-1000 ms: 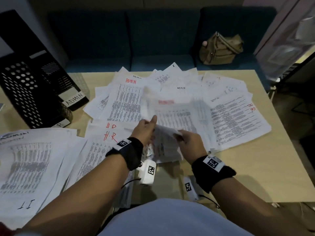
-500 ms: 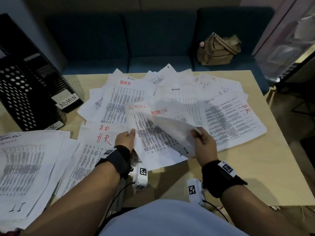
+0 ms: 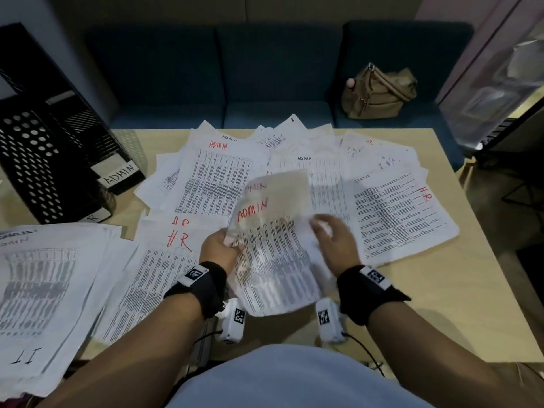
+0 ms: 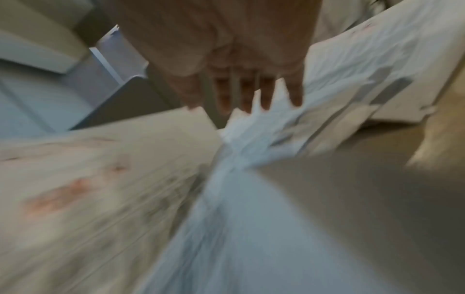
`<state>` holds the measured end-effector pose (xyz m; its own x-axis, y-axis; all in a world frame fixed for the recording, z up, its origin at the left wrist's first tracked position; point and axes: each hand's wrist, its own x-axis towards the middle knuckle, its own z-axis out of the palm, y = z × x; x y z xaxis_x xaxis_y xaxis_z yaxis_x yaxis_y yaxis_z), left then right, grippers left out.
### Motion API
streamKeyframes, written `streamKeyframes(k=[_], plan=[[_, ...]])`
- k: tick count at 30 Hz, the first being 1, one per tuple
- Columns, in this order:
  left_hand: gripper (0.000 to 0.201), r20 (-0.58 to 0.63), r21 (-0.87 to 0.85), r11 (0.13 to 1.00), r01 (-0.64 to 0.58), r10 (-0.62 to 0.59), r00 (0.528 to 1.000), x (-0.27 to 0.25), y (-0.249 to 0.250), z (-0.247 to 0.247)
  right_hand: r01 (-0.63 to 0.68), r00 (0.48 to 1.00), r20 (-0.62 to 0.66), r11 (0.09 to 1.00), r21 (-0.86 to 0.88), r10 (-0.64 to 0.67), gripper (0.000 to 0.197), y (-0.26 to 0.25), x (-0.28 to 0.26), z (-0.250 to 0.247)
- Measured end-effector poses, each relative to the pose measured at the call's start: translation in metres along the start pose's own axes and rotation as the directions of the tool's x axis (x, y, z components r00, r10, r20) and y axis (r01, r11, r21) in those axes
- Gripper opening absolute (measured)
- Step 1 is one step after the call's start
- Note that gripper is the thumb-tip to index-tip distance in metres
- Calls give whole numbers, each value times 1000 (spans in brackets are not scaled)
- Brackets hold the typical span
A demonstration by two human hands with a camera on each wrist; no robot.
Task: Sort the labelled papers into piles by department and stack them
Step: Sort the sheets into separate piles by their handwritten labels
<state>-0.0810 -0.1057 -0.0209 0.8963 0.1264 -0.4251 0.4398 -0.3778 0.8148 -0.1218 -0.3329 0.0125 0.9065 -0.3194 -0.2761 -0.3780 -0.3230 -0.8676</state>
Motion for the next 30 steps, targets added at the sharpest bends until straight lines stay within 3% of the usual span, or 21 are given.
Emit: streamKeyframes(k=[2, 5, 8, 11, 16, 20, 24, 26, 28, 30], plan=[[22, 12, -36, 999, -17, 17, 1000, -5, -1, -5, -161, 963, -255, 946, -283, 88, 55, 14, 29, -20], [23, 73, -69, 997, -33, 38, 997, -12, 0, -11, -306, 939, -260, 890, -338, 224, 74, 30, 54, -36], [18, 106, -48, 992, -113, 117, 987, -9, -2, -15, -260, 958, -203, 912, -319, 202, 45, 39, 58, -36], [22, 139, -98, 990, -105, 118, 983, -10, 4, -14, -215, 953, -271, 931, -296, 134, 20, 43, 53, -34], [47, 195, -212, 977, -16, 58, 979, -6, 14, -8, -172, 950, -301, 946, -276, 85, 5, 51, 34, -44], [66, 230, -229, 973, 9, 45, 972, 0, 18, 0, -54, 925, -377, 965, -258, -49, 14, 63, 27, -59], [88, 270, -211, 977, 33, 25, 963, 5, 19, 3, 28, 989, -150, 997, 71, -17, 37, 65, 15, -60], [96, 299, -231, 972, 51, 21, 954, 7, 20, 5, 64, 998, -33, 995, 75, -62, 52, 65, 12, -57], [91, 287, -276, 959, 58, 25, 957, 8, 24, 6, 86, 993, 72, 995, 59, -90, 55, 67, 10, -53], [77, 277, -267, 963, 27, 50, 960, 9, 27, 5, 65, 986, 147, 995, 74, -76, 43, 70, 9, -49]])
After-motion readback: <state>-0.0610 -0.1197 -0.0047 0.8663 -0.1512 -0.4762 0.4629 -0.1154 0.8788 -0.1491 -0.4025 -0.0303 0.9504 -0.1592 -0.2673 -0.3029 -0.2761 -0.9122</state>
